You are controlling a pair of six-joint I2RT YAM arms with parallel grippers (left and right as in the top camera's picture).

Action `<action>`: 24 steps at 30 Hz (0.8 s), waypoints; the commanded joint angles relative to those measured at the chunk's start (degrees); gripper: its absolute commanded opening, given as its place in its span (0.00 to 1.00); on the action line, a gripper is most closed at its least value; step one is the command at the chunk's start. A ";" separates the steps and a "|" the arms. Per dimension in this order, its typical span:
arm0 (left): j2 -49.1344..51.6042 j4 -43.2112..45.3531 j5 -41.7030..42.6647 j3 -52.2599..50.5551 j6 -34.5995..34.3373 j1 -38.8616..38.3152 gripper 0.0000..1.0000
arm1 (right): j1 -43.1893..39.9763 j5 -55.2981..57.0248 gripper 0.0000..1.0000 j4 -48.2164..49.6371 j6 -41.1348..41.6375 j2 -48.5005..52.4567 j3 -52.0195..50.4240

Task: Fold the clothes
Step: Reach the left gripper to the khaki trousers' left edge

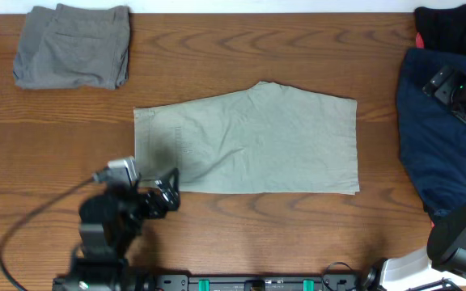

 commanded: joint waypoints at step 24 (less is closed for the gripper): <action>70.97 -16.31 11.63 38.07 18.43 18.95 0.98 | 0.37 0.81 0.99 0.02 -0.70 0.52 0.76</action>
